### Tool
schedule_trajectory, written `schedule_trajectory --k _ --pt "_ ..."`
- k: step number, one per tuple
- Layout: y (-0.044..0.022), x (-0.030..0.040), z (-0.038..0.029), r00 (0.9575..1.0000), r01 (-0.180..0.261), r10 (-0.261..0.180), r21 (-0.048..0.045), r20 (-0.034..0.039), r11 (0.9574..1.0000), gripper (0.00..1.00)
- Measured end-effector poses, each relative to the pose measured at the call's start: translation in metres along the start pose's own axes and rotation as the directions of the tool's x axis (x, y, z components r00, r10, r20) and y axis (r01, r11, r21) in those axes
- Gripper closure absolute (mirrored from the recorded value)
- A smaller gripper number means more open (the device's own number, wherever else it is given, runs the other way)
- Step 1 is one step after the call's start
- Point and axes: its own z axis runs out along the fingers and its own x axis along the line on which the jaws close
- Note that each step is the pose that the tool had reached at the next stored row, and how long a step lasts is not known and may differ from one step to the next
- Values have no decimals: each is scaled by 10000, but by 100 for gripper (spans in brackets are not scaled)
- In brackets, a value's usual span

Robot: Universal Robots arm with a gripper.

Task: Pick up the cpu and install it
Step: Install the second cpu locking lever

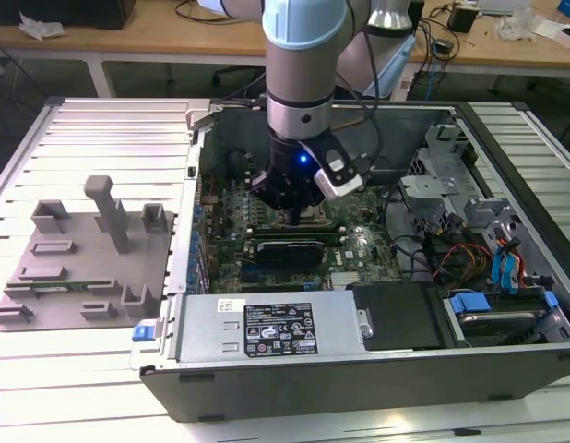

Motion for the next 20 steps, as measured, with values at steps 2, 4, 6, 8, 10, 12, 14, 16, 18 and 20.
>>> schedule_trajectory --k 2,4,6,8,10,12,14,16,18,20 --pt "1 14 4 10000 0 0 1 -1 10000 89" --pt "2 24 14 10000 -1 1 1 -2 10000 89" --pt "2 26 25 10000 0 0 0 -1 10000 89" --pt "3 39 41 10000 -1 1 -2 0 10000 89" --pt "4 55 61 10000 -1 1 -4 -1 10000 89" --pt "6 64 77 10000 -1 1 -4 0 10000 89" --pt "6 73 90 10000 -1 1 -3 -1 10000 89" --pt "7 82 104 10000 0 0 -4 0 10000 89" --pt "8 96 118 10000 0 0 -4 0 10000 89" --pt "10 116 138 10000 0 0 -4 0 10000 89"
